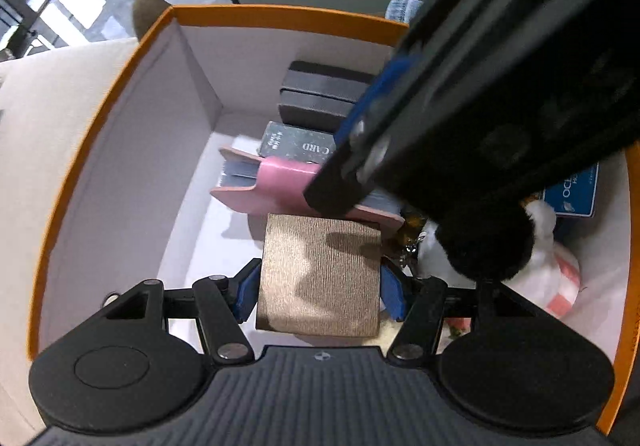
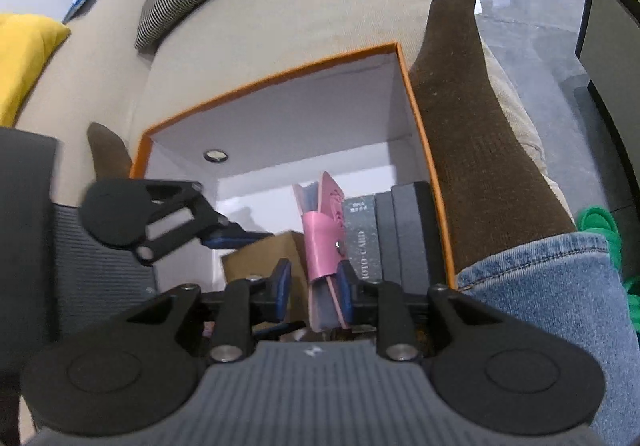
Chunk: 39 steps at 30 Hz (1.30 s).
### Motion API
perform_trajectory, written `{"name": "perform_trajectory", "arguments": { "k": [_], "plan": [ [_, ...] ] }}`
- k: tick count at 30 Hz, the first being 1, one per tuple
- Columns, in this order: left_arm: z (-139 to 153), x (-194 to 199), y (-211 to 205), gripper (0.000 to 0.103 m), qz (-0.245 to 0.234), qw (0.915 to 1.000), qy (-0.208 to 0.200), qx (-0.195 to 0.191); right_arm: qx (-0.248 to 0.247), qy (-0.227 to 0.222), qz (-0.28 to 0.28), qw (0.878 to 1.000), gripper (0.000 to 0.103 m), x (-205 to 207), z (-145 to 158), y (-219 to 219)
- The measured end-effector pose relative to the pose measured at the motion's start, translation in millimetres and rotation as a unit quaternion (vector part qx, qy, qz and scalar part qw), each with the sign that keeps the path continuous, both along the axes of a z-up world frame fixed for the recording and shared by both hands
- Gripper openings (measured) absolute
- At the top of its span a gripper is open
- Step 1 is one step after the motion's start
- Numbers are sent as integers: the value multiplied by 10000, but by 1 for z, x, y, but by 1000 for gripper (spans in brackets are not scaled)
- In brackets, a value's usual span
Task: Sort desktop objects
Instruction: 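Lower the tan square into the box with the left tool while the right tool releases the holder, then withdraw both tools from the orange box and move the left tool toward the thin white card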
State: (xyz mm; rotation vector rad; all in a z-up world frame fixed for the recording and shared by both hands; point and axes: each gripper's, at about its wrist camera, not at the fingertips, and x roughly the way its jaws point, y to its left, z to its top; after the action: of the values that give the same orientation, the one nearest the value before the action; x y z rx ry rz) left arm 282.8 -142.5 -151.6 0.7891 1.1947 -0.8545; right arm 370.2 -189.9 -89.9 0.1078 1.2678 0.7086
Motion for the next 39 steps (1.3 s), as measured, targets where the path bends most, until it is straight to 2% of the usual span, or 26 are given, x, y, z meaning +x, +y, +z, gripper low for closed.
{"name": "perform_trajectory", "arguments": {
  "k": [2,3,5,18,23,26,28,30,35,39],
  "plan": [
    [-3,1,0,70,-16,10000,70,-4,5,-93,-19,10000,35,1,5,-2],
    [-5,1,0,70,-47,10000,87,-6,-45,-171,-39,9998,42,1,7,-3],
    [-7,1,1,70,-78,9999,136,-4,-146,-322,-51,9994,42,1,10,-5],
    [10,0,21,73,189,9992,230,-272,-301,-399,35,9987,41,-1,10,-6],
    [37,-8,37,73,371,9973,19,-636,-289,-548,186,9979,41,-6,15,-2],
    [61,-16,57,73,642,9937,-260,-877,-288,-662,320,9969,40,-8,21,3],
    [80,-8,63,73,948,9892,-470,-1018,-301,-771,406,9957,36,-9,27,8],
    [94,-27,68,72,1338,9819,-621,-1191,-244,-856,543,9945,31,-12,31,14],
    [125,-29,104,72,2421,9527,-921,-1590,-241,-1016,1182,9875,26,-25,32,48],
    [137,-44,138,72,3110,9279,-1024,-1785,-681,-1194,1721,9755,27,-31,16,82]
  ]
}}
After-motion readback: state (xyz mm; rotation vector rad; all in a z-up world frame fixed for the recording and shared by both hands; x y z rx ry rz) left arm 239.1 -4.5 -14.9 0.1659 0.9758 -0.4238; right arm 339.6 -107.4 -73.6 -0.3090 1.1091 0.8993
